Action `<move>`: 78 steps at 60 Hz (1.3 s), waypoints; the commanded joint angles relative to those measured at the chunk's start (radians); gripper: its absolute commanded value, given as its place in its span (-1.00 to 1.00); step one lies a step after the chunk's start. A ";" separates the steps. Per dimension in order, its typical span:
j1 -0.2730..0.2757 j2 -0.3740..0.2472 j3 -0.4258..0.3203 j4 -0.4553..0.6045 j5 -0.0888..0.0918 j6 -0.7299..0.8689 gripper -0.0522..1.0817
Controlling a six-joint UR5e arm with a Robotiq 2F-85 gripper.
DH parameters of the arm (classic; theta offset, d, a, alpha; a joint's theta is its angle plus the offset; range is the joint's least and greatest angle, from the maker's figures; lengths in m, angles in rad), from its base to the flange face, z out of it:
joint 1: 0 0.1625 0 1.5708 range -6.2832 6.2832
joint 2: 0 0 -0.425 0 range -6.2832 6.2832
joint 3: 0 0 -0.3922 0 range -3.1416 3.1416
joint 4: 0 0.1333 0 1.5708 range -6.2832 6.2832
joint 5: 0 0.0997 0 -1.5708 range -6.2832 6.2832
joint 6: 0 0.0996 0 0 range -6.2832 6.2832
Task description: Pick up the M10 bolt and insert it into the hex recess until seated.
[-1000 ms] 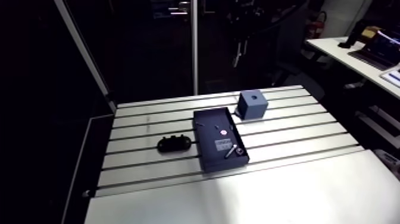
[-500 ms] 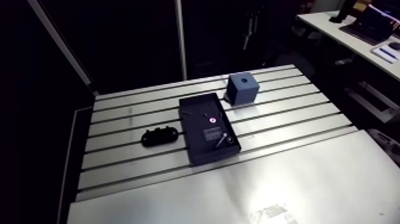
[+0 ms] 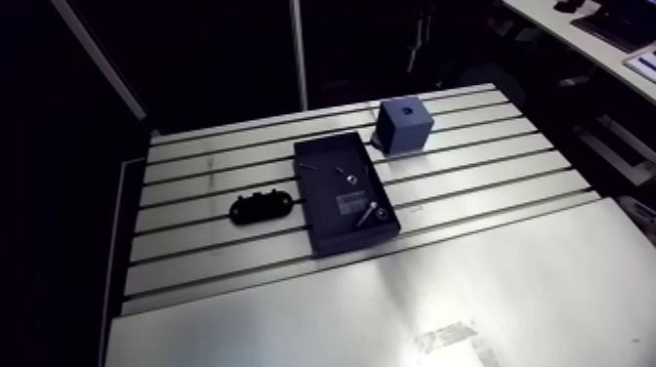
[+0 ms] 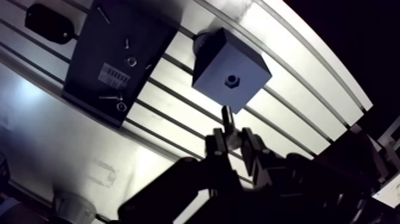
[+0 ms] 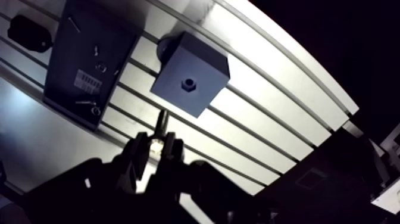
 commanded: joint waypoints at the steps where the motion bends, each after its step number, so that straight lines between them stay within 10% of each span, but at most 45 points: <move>1: 0.000 0.046 -0.018 -0.028 -0.004 0.002 0.49; 35: 0.001 0.065 -0.009 -0.075 -0.061 -0.044 0.49; 78: -0.007 0.060 0.055 -0.132 -0.052 -0.043 0.49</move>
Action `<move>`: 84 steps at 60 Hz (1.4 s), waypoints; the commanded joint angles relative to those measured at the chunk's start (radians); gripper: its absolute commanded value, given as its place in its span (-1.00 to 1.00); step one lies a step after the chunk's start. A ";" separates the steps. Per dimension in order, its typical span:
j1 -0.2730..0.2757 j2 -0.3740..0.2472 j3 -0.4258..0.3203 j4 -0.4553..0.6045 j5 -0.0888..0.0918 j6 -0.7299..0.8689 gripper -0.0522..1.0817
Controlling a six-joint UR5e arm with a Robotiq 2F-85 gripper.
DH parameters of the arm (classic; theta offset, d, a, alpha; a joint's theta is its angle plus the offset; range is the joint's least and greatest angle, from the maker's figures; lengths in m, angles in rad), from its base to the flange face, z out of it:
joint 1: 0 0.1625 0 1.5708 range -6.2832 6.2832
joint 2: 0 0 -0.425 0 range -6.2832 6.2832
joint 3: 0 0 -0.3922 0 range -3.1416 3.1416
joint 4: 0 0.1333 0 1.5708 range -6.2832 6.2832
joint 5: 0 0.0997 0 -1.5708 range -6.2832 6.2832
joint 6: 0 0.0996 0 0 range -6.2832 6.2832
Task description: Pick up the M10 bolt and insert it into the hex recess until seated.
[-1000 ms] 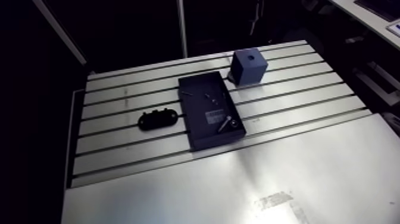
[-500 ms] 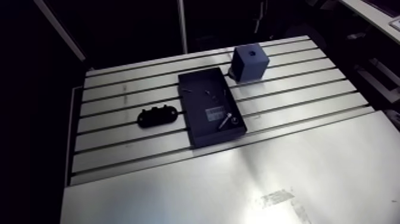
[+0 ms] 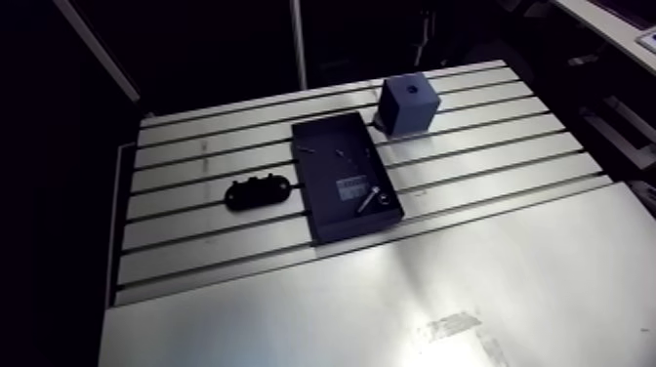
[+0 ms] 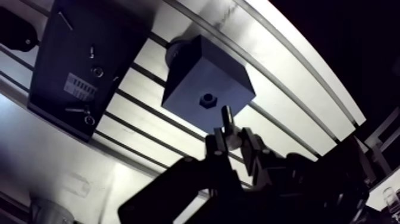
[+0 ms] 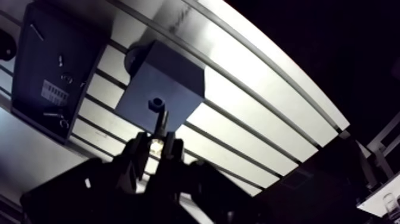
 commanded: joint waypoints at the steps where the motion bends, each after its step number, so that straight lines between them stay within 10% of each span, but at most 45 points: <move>1: -0.004 0.000 0.018 -0.010 0.002 0.000 0.49; 84: -0.009 -0.006 0.073 -0.035 0.007 0.003 0.48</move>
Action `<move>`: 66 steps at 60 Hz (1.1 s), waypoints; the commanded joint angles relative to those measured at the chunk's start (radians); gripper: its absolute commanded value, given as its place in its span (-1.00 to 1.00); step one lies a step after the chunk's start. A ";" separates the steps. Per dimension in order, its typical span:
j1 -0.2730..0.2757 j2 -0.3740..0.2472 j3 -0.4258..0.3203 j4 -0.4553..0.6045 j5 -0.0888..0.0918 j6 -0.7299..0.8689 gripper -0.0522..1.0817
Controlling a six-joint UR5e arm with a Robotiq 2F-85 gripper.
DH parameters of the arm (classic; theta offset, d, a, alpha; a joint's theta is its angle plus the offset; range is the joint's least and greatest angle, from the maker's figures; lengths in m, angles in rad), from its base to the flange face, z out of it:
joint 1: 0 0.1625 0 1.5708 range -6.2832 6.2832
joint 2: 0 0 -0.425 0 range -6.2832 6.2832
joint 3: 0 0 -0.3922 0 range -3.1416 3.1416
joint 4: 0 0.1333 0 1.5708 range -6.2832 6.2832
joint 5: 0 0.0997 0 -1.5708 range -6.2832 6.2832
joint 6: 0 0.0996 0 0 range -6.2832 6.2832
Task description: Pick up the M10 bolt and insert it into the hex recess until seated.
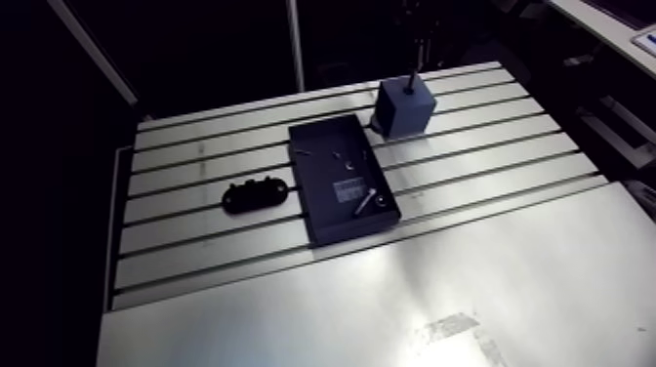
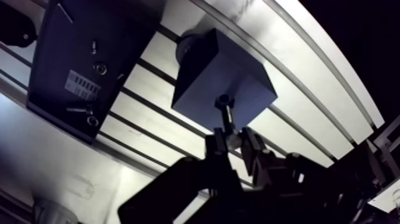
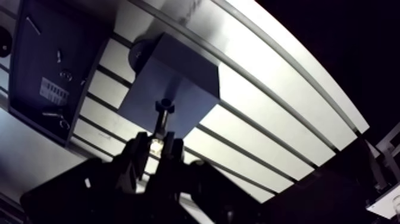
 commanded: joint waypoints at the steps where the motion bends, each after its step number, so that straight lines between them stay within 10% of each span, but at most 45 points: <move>1: 0.000 -0.001 0.005 -0.005 -0.001 0.000 0.48; 66: 0.002 -0.002 0.023 -0.033 -0.001 -0.006 0.47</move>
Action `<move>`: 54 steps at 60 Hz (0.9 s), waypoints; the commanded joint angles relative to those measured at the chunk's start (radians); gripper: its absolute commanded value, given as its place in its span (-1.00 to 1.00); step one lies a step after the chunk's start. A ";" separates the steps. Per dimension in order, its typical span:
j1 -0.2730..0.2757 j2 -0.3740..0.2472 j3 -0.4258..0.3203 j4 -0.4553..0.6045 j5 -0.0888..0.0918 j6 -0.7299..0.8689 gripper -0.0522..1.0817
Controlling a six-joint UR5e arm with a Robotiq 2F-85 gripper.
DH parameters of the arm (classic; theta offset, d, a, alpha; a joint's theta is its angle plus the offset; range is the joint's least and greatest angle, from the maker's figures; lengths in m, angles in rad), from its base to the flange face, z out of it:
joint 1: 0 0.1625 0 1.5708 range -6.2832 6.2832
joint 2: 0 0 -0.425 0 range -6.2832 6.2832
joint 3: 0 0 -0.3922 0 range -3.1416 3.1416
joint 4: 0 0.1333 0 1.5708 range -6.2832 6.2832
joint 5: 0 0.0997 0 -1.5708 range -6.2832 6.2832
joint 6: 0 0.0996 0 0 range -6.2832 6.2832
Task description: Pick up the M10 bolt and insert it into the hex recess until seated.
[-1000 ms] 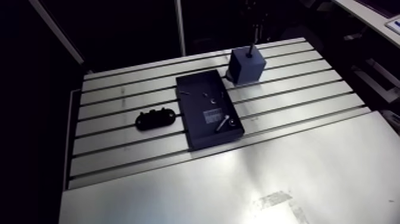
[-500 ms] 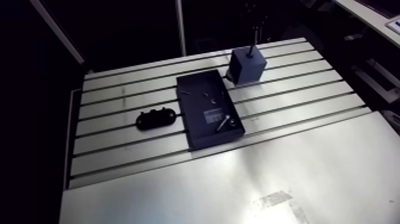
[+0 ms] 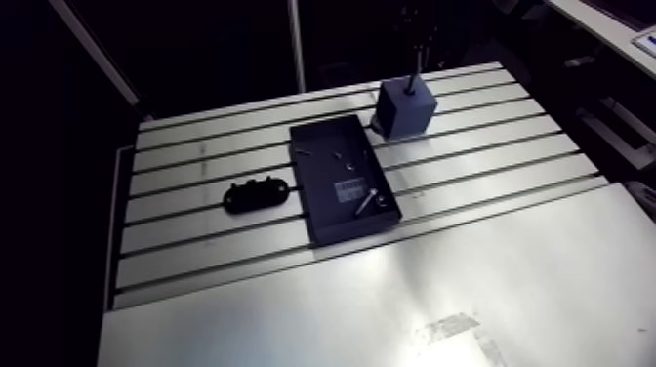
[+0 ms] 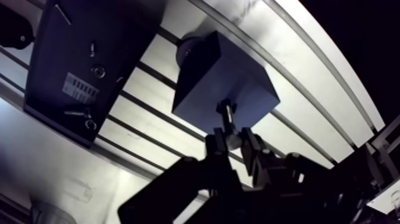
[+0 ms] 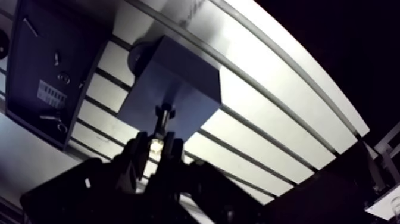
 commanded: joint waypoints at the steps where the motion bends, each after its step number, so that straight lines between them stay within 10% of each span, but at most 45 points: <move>1: -0.001 0.000 0.001 -0.002 0.000 -0.002 0.47; 54: 0.000 0.000 0.010 -0.004 0.001 -0.002 0.47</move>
